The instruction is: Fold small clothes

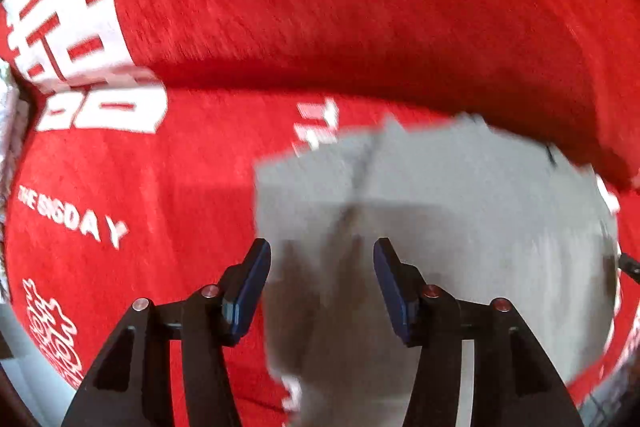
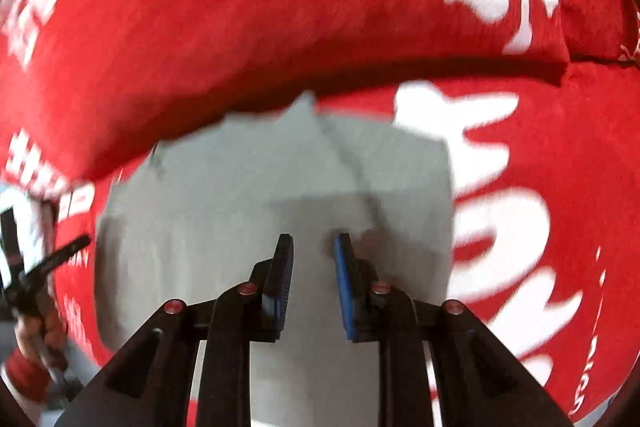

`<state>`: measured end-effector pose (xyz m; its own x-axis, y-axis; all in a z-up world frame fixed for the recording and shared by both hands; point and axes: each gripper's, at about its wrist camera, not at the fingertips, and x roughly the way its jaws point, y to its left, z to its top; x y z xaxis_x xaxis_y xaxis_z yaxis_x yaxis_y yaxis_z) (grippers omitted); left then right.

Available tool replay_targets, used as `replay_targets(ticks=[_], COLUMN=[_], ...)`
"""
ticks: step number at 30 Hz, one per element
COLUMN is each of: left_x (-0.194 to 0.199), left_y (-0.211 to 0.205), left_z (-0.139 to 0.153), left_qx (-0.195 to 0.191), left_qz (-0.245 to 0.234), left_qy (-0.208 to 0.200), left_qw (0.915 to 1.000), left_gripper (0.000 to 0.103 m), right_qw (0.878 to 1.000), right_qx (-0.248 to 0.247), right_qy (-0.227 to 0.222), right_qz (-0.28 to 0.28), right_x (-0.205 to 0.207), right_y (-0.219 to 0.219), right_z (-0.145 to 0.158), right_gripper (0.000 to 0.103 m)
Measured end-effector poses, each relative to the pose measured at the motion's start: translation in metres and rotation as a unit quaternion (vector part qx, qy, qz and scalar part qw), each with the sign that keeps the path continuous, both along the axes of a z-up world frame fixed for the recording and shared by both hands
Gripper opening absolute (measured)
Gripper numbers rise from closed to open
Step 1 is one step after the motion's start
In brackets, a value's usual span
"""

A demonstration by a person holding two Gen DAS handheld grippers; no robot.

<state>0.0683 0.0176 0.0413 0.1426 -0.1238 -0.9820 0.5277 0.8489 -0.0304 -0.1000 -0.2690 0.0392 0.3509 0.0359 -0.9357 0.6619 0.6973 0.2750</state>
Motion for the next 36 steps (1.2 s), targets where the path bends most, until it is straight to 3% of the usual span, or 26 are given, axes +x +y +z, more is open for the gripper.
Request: replay_targets(ticks=[3, 4, 6, 10, 13, 15, 16, 19, 24, 25, 27, 28, 30, 33, 36], left_x=[-0.023, -0.027, -0.029, -0.025, -0.026, -0.031, -0.035, -0.044, -0.046, -0.045, -0.043, -0.043, -0.044, -0.046, -0.048], left_y=[0.004, 0.010, 0.028, 0.055, 0.066, 0.071, 0.075, 0.083, 0.092, 0.094, 0.097, 0.099, 0.101, 0.105, 0.117], left_z=[-0.021, -0.027, -0.028, -0.025, -0.016, -0.008, -0.004, -0.003, -0.031, -0.033, -0.035, -0.035, -0.036, -0.035, -0.033], left_qx=[0.034, 0.044, 0.025, 0.023, 0.025, 0.017, -0.001, -0.029, 0.013, 0.014, 0.013, 0.013, 0.016, 0.013, 0.008], left_qz=[-0.003, 0.002, 0.024, 0.038, 0.035, 0.033, 0.036, 0.047, 0.064, 0.068, 0.072, 0.071, 0.064, 0.062, 0.063], left_qy=[0.013, 0.015, 0.011, 0.027, 0.037, 0.043, 0.056, 0.092, 0.095, 0.094, 0.091, 0.090, 0.087, 0.095, 0.098], left_qw=[0.9993, 0.9989, 0.9994, 0.9987, 0.9984, 0.9984, 0.9978, 0.9943, 0.9933, 0.9932, 0.9931, 0.9934, 0.9940, 0.9935, 0.9932], left_gripper=[0.055, 0.057, 0.072, 0.072, 0.072, 0.072, 0.072, 0.072, 0.072, 0.072, 0.072, 0.072, 0.072, 0.072, 0.072], right_qw=[0.999, 0.999, 0.999, 0.998, 0.995, 0.991, 0.988, 0.974, 0.922, 0.918, 0.932, 0.946, 0.957, 0.959, 0.962], right_qx=[0.002, 0.001, -0.011, -0.001, 0.037, 0.071, 0.089, 0.139, 0.232, 0.235, 0.208, 0.180, 0.152, 0.144, 0.127], right_qy=[0.042, 0.035, 0.029, 0.032, 0.017, -0.001, -0.007, -0.015, -0.064, -0.070, -0.059, -0.037, -0.011, 0.006, 0.031], right_qz=[-0.008, -0.017, -0.023, -0.048, -0.088, -0.116, -0.129, -0.180, -0.304, -0.311, -0.291, -0.268, -0.248, -0.243, -0.239], right_x=[-0.021, -0.032, -0.044, -0.056, -0.084, -0.099, -0.108, -0.121, -0.151, -0.148, -0.140, -0.132, -0.127, -0.131, -0.134], right_y=[0.017, 0.017, 0.021, 0.013, 0.012, 0.024, 0.034, 0.051, 0.040, 0.038, 0.034, 0.032, 0.031, 0.034, 0.038], right_z=[-0.021, -0.026, -0.021, -0.005, 0.001, 0.001, -0.003, -0.023, -0.052, -0.052, -0.045, -0.041, -0.041, -0.045, -0.036], right_gripper=[0.022, 0.021, 0.015, 0.015, 0.026, 0.049, 0.051, 0.051, 0.051, 0.049, 0.011, 0.011, 0.011, 0.012, 0.019])
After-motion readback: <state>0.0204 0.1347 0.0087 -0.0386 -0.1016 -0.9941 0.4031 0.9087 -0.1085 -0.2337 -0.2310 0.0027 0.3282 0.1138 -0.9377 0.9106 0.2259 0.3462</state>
